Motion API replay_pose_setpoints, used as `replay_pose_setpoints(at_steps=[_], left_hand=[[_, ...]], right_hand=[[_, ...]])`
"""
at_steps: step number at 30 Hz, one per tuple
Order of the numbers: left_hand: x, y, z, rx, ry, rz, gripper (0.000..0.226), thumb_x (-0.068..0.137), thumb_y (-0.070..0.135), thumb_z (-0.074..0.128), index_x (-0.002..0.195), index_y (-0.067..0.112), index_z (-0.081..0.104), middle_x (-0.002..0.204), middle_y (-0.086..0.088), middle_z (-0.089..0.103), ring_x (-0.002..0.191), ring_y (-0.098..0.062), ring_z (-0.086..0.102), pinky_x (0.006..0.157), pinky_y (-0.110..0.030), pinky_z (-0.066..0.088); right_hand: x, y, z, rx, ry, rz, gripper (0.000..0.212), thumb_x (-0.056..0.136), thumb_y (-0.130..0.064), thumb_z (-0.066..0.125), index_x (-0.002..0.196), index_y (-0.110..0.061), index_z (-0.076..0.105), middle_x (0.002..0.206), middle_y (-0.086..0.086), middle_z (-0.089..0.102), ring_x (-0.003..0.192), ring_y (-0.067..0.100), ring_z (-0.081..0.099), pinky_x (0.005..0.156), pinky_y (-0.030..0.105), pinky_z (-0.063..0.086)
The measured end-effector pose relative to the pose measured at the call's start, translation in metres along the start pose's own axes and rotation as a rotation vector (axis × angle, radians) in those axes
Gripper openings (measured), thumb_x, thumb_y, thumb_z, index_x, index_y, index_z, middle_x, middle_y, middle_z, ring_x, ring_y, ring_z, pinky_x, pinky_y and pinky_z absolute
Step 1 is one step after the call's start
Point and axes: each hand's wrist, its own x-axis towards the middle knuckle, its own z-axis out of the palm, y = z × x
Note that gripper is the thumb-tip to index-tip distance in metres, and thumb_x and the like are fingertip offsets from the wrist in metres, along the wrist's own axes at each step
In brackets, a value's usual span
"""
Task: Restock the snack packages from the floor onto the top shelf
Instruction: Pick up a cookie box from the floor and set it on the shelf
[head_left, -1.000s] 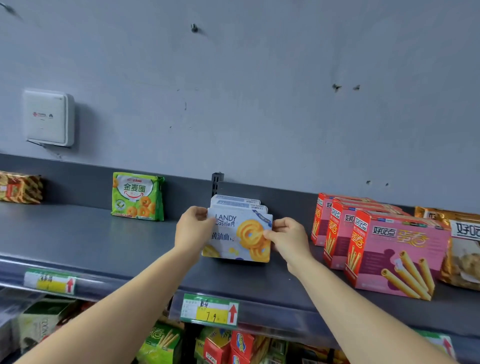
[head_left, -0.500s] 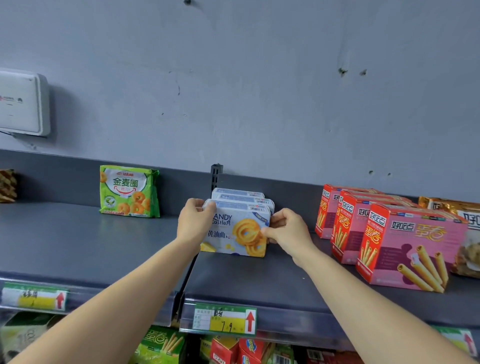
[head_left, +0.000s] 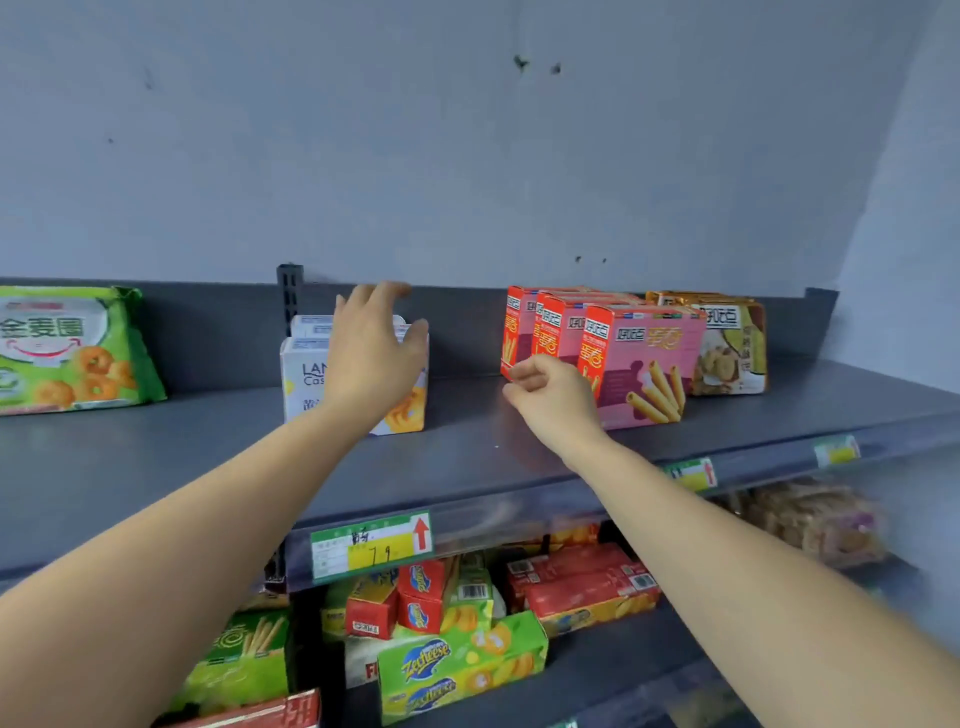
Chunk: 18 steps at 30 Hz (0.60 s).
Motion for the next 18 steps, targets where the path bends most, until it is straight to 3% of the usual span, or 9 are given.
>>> replay_pose_setpoints(at_steps=[3,6,11,18], left_hand=[[-0.012,0.032,0.025,0.100,-0.201,0.118,0.028,0.091,0.020,0.055,0.116,0.011,0.063,0.120,-0.008,0.063,0.116,-0.026,0.053,0.117,-0.043,0.020],[-0.035,0.068,0.055,0.146,-0.335,0.244,0.029,0.090,0.024,0.055,0.114,0.010,0.065,0.113,-0.009,0.067,0.108,-0.029,0.058,0.112,-0.042,0.029],[-0.082,0.135,0.103,0.217,-0.459,0.479,0.029,0.089,0.028,0.054,0.106,0.011,0.069,0.106,-0.010,0.070,0.098,-0.032,0.063,0.087,-0.037,0.048],[-0.196,0.254,0.150,0.107,-0.627,0.669,0.037,0.089,0.035,0.054,0.115,0.011,0.066,0.116,-0.012,0.065,0.106,-0.032,0.061,0.086,-0.039,0.051]], right_hand=[[-0.022,0.015,-0.044,-0.140,0.097,0.007,0.010,0.088,-0.022,0.063,0.098,-0.021,0.066,0.084,-0.012,0.062,0.088,0.013,0.064,0.073,0.026,0.050],[-0.048,0.036,-0.097,-0.269,0.155,0.041,0.006,0.088,-0.024,0.064,0.094,-0.022,0.065,0.083,-0.013,0.061,0.098,0.017,0.064,0.085,0.035,0.054],[-0.109,0.072,-0.198,-0.508,0.220,0.193,0.020,0.086,-0.031,0.065,0.105,-0.022,0.065,0.104,-0.004,0.068,0.098,0.019,0.064,0.084,0.034,0.053],[-0.249,0.112,-0.344,-0.755,0.243,0.458,0.029,0.085,-0.030,0.065,0.112,-0.019,0.065,0.115,0.005,0.063,0.107,0.025,0.060,0.089,0.035,0.050]])
